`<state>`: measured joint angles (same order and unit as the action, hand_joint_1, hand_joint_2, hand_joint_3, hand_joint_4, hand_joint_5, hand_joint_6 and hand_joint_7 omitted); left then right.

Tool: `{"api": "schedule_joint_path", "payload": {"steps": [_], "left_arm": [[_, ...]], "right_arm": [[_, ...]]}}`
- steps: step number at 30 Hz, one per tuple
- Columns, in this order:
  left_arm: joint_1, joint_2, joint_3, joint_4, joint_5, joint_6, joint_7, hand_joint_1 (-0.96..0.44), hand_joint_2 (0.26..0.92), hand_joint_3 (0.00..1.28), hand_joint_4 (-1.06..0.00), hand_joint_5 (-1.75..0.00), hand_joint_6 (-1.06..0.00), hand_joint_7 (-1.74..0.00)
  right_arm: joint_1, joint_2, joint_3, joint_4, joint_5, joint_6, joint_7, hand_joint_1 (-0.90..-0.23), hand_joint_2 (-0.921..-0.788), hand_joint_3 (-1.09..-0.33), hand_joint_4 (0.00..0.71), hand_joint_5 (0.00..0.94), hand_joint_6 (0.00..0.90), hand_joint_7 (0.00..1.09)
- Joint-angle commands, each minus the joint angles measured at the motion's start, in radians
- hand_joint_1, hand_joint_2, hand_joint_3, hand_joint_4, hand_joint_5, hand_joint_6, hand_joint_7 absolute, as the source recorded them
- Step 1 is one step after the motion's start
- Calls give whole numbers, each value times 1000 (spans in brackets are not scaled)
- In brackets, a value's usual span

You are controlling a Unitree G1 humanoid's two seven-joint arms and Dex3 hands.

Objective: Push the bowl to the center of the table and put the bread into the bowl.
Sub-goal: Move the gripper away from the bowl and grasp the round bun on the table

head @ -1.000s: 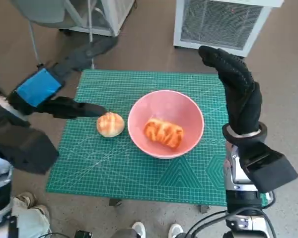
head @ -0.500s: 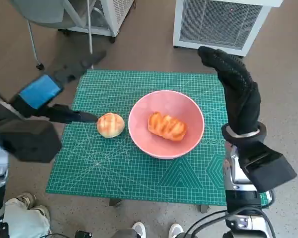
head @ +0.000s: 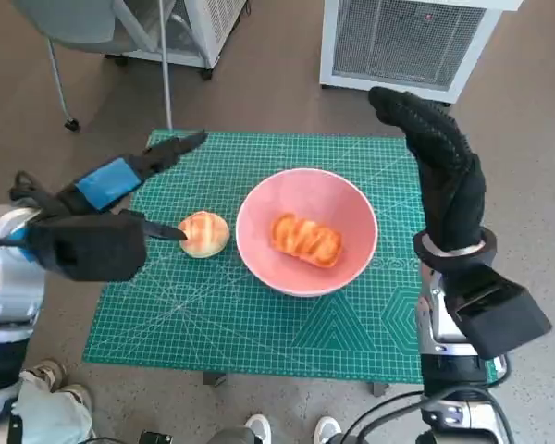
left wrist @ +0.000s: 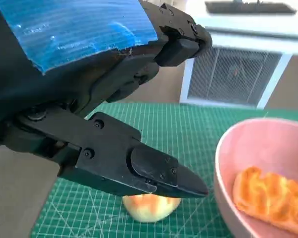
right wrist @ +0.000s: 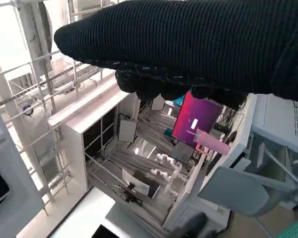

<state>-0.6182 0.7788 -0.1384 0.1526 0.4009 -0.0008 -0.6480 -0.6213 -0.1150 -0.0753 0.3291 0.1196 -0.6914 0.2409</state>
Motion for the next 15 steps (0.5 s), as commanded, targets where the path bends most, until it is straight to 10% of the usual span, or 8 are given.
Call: {"api": "schedule_joint_path", "payload": {"steps": [1,15], "left_arm": [[-44,-33,-56,76,49,-2,21,-46,723,10,-34,-6,-167,-19],[-147,-120,-167,371,130,-11,59,-90,728,9,-68,-9,-175,-13]], "right_arm": [[5,-6,-1,14,6,5,5,-695,-921,-814,271,0,-1,647],[15,-10,-2,-11,22,21,13,-695,-921,-816,268,0,-1,643]]}}
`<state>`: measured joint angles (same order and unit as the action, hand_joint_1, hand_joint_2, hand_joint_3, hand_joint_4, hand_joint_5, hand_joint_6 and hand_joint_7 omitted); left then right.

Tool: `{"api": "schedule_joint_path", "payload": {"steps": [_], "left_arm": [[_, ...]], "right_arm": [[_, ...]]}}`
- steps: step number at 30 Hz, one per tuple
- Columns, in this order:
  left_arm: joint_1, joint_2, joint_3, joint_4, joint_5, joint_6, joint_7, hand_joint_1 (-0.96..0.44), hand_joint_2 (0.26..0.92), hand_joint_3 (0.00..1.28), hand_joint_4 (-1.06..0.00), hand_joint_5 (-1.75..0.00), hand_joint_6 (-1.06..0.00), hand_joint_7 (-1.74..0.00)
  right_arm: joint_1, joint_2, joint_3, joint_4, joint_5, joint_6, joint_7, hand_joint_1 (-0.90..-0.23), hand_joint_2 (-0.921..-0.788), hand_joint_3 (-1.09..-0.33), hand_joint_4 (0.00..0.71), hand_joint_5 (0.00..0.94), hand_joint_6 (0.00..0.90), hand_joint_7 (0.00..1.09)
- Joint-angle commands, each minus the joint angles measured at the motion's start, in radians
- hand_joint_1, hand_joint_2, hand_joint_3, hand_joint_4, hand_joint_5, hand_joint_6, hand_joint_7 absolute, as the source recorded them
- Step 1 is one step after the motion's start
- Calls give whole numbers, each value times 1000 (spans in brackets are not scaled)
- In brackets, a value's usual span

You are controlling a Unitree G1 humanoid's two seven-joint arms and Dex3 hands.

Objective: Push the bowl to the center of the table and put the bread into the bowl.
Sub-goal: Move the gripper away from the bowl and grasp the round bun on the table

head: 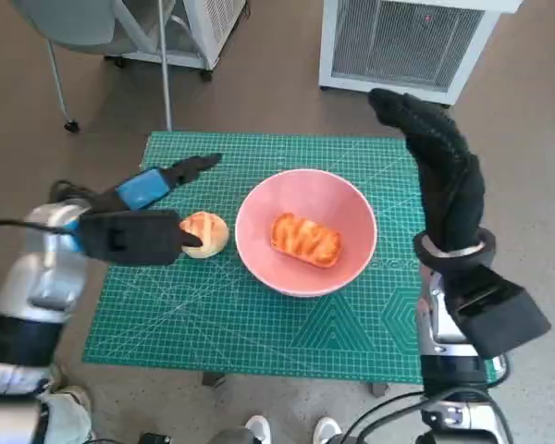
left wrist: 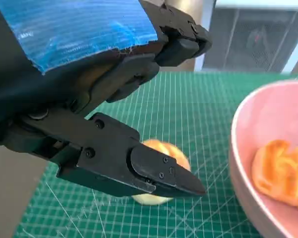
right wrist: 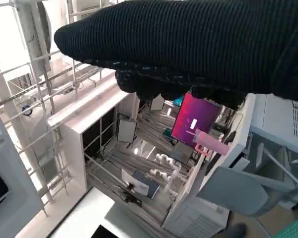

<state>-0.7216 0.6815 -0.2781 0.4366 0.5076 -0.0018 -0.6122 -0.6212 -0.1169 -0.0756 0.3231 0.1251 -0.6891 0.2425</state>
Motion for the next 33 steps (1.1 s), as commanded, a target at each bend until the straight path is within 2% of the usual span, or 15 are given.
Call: {"api": "schedule_joint_path", "payload": {"steps": [1,17,27,30,32,33], "left_arm": [[-53,-32,-36,112,30,-11,29,-91,728,8,-70,-9,-176,-13],[-141,-118,-144,413,117,-32,109,-95,738,10,-123,-16,-222,-25],[-201,-174,-211,586,168,-8,140,-110,754,14,-193,-28,-312,-55],[-210,-190,-225,620,176,6,137,-88,766,19,-286,-63,-343,-64],[-215,-199,-235,639,180,10,136,-72,776,21,-412,-88,-370,-62],[-215,-203,-241,645,182,10,137,-68,778,21,-441,-97,-376,-63]], "right_arm": [[15,-10,-2,-5,18,19,13,-695,-921,-815,267,0,-1,643],[16,-13,-2,-15,20,29,14,-690,-921,-813,267,0,-1,641],[13,-13,-1,-18,21,33,15,-689,-921,-811,267,0,-1,642],[13,-13,1,-19,20,32,15,-689,-921,-812,267,0,-1,642],[12,-13,1,-17,21,31,16,-689,-921,-812,267,0,-1,641],[13,-14,0,-16,22,30,18,-689,-921,-812,267,0,-1,641]]}}
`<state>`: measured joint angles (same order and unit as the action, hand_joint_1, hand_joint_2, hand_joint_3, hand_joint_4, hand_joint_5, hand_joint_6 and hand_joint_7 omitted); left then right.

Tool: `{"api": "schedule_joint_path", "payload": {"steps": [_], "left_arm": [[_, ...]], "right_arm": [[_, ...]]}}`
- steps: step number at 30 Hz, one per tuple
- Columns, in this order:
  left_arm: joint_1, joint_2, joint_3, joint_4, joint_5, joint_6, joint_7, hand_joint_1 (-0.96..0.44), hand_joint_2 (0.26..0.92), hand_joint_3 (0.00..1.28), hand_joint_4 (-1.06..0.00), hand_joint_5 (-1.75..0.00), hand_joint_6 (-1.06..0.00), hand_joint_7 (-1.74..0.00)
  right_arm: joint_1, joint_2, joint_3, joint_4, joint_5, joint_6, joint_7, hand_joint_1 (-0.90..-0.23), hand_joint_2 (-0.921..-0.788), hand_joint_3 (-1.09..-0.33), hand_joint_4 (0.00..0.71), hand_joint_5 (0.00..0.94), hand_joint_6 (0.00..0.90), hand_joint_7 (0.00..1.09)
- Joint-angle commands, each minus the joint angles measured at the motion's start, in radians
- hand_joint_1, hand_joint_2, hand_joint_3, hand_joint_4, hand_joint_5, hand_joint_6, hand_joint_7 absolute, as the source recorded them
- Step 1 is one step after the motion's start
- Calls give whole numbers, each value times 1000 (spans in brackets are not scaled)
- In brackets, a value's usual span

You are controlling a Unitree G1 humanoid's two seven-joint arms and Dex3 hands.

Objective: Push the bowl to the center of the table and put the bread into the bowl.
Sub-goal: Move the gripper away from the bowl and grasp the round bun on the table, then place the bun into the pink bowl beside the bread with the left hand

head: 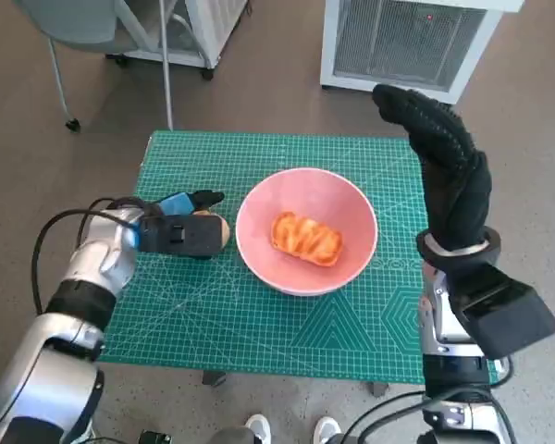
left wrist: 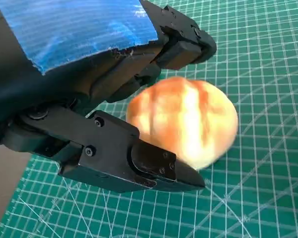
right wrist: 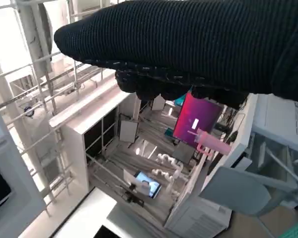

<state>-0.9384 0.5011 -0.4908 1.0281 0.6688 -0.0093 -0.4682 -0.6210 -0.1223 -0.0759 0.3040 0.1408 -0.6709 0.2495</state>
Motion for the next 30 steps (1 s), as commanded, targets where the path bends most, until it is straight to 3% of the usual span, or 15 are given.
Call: {"api": "schedule_joint_path", "payload": {"steps": [1,3,5,6,7,8,9,11,16,23,26,30], "left_arm": [[2,-25,-33,59,22,17,-5,-50,788,26,-498,-116,-407,-74],[5,-28,-41,68,23,8,6,-29,803,30,-587,-182,-464,-90],[13,-26,-45,68,22,-9,23,-11,820,28,-588,-401,-533,-99],[22,-24,-45,68,21,-26,40,-3,832,27,-556,-601,-577,-126],[27,-22,-46,68,20,-38,53,70,850,42,-573,-735,-599,-207],[34,-18,-43,70,17,-57,70,176,876,68,-594,-932,-587,-404],[38,-16,-41,73,14,-70,81,113,892,84,-626,-1050,-571,-677],[45,-11,-37,77,9,-101,110,58,905,86,-653,-1129,-581,-918],[53,17,-23,70,0,-182,179,10,914,75,-652,-1149,-650,-1149],[41,59,13,10,-30,-211,185,1,910,64,-678,-1130,-682,-1165],[40,82,44,-56,-49,-197,175,1,914,80,-673,-1167,-639,-1177],[58,118,111,-214,-85,-154,153,1,908,62,-710,-1154,-670,-1120]], "right_arm": [[13,-9,0,4,7,11,12,-689,-921,-812,268,1,-1,640],[13,-10,-1,6,7,10,13,-689,-921,-811,268,1,-1,638],[13,-11,-1,7,8,10,15,-690,-921,-810,268,1,-1,637],[13,-11,-1,6,9,10,16,-689,-921,-810,268,1,-1,637],[13,-12,-1,5,9,11,16,-689,-921,-810,268,1,-1,637],[13,-12,-1,4,9,12,16,-689,-921,-810,268,1,-1,636],[13,-12,-1,4,9,12,16,-689,-921,-810,268,1,-1,636],[14,-13,0,-1,10,14,16,-689,-921,-811,268,1,-1,635],[17,-14,1,-3,11,15,16,-688,-921,-812,267,0,-1,634],[17,-17,3,-2,14,16,16,-688,-921,-812,267,0,-1,634],[15,-17,3,1,14,15,17,-687,-921,-813,267,0,-1,634],[11,-16,4,8,13,13,17,-687,-921,-813,267,0,-1,634]]}}
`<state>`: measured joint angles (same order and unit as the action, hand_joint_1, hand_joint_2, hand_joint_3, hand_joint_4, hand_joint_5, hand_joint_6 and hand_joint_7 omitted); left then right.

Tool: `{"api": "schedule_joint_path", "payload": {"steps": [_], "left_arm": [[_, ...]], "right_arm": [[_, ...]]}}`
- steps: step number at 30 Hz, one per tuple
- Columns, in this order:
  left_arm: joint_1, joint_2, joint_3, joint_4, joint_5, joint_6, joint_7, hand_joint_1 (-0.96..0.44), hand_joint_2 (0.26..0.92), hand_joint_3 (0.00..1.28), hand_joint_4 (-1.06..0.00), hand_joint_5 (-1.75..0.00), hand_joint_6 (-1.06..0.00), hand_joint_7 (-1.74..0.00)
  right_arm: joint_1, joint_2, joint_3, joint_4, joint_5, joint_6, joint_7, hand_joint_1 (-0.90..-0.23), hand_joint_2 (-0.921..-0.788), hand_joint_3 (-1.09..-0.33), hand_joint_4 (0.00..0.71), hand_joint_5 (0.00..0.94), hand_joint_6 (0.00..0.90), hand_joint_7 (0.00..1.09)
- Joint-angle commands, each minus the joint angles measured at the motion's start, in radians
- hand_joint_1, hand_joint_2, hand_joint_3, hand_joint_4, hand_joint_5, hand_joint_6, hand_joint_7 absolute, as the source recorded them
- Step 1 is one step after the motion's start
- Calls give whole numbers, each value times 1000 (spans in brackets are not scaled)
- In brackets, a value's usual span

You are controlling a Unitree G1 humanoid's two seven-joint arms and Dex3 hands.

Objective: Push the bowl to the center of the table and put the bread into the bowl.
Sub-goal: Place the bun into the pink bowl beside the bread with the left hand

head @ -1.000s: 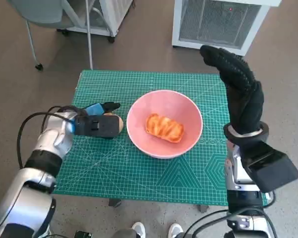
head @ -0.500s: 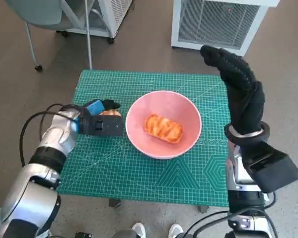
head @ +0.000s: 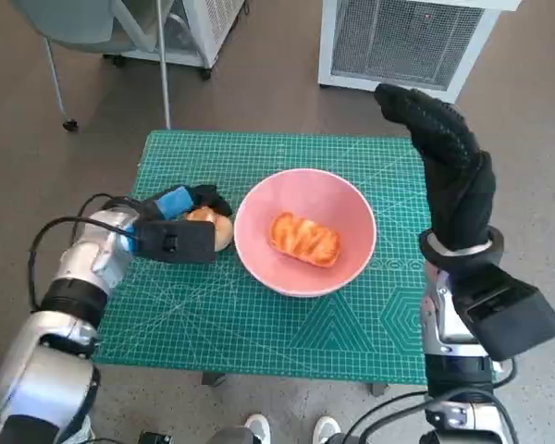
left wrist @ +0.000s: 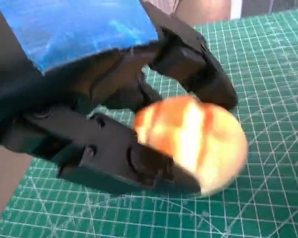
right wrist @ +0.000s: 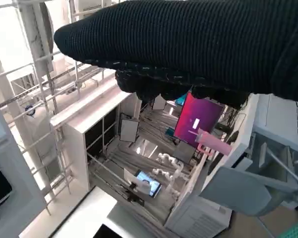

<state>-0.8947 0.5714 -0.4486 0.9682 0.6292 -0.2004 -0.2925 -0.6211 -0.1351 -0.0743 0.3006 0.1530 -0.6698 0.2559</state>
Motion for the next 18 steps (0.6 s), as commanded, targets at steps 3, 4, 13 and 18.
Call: {"api": "schedule_joint_path", "payload": {"steps": [3,4,13,18], "left_arm": [[41,69,128,-300,-73,81,-36,2,903,54,-729,-1148,-689,-1088],[50,74,144,-342,-79,94,-40,2,903,53,-732,-1149,-689,-1082],[129,69,283,-708,-131,149,-12,1,902,50,-768,-1063,-667,-1144],[165,23,310,-868,-122,176,19,1,905,38,-787,-998,-661,-1191]], "right_arm": [[10,-3,4,13,0,11,11,-687,-921,-813,267,0,-1,634],[10,-3,4,13,0,10,11,-687,-921,-813,267,0,-1,634],[7,-4,5,16,-4,8,11,-691,-921,-811,270,2,-1,636],[6,-5,4,22,-3,4,12,-693,-921,-810,276,5,-1,636]]}}
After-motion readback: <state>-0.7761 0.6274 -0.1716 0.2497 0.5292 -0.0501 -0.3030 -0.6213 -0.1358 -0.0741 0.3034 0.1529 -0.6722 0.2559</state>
